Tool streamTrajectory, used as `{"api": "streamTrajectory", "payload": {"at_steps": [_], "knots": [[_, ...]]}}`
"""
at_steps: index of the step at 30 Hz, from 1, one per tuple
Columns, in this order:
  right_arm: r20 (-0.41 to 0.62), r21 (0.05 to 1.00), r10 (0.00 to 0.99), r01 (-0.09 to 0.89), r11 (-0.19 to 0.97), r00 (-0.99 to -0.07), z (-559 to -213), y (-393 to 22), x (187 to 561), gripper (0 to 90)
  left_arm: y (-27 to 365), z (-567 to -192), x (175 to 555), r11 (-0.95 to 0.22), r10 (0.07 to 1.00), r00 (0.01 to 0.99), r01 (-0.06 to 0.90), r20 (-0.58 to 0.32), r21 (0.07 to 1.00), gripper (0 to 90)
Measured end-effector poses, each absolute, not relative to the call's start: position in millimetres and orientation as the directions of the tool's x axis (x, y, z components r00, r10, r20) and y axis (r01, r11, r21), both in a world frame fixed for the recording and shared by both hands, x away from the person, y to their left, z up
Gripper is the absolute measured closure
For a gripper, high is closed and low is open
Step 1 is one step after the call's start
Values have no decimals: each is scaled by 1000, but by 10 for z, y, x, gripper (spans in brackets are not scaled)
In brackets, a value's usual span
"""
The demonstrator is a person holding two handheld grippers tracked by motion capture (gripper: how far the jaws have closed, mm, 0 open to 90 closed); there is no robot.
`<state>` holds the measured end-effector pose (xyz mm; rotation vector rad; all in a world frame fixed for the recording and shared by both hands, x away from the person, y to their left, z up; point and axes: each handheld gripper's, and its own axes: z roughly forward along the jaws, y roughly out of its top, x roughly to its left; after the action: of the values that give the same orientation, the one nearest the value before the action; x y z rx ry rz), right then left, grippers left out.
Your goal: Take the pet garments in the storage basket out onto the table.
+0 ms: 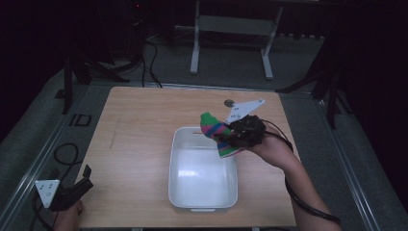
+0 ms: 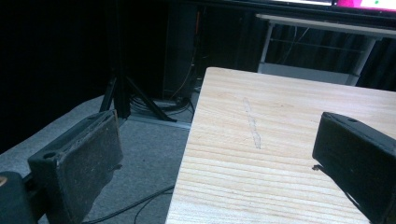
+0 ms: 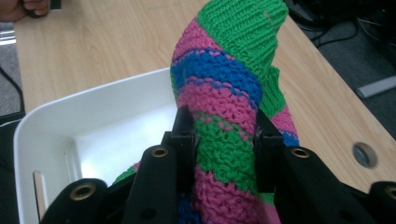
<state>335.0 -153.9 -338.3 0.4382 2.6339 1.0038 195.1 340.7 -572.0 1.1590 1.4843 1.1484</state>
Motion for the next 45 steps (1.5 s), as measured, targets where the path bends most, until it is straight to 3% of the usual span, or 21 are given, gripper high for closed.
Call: {"api": "streamTrajectory", "payload": {"at_steps": [31, 45], "knots": [[-127, 707, 616, 364, 606, -778, -3537, -2764, 3501, 687, 3399, -5720, 1953, 127, 982, -157, 143, -104, 982, 18], [-67, 659, 636, 445, 606, -768, -4269, -2742, 3778, 685, 3401, -5720, 1952, 126, 982, -156, 143, -104, 982, 18]]}}
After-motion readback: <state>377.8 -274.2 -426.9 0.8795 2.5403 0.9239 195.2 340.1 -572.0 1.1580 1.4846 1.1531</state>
